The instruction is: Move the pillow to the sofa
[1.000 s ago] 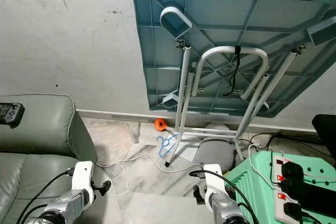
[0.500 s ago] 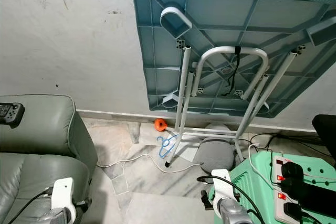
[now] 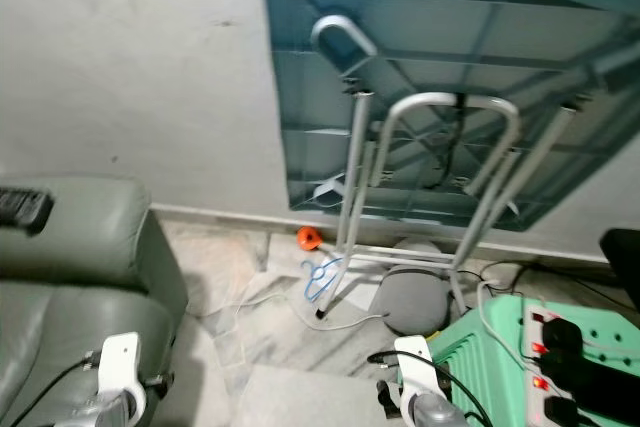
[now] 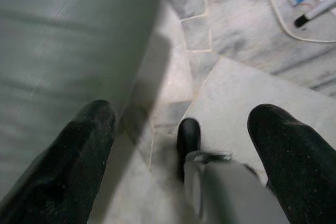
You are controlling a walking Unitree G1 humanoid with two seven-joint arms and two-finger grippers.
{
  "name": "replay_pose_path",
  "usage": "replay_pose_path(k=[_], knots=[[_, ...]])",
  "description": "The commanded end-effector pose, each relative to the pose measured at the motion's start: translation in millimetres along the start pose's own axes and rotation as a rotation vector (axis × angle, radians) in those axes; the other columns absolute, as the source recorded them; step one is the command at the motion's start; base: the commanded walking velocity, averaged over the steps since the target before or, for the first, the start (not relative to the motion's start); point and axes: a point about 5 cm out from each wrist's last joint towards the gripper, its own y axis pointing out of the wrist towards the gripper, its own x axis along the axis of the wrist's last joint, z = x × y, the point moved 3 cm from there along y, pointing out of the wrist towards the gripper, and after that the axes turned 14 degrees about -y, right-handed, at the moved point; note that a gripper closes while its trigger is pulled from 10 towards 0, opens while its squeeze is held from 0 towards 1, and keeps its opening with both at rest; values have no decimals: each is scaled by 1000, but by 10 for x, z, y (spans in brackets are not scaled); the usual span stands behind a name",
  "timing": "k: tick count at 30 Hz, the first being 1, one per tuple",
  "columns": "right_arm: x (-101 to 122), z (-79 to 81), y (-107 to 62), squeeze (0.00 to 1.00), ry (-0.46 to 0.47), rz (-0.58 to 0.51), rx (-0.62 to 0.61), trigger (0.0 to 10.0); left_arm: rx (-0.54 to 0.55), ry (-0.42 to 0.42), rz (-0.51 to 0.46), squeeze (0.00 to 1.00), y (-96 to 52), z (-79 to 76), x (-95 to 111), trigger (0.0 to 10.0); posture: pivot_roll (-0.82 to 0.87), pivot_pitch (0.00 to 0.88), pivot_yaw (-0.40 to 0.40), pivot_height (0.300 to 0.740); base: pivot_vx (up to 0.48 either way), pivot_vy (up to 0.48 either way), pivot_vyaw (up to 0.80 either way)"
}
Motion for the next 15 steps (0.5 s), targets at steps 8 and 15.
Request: replay_pose_path(k=[8,15], knots=[[23,33,6,0,-37,2,16,10000,41,30,41,0,-12,80,-107,10000,-65,0,-14,720,0,0,800],[13,46,5,0,-57,1,20,10000,94,112,59,0,-25,175,-141,10000,-68,0,-9,720,0,0,800]])
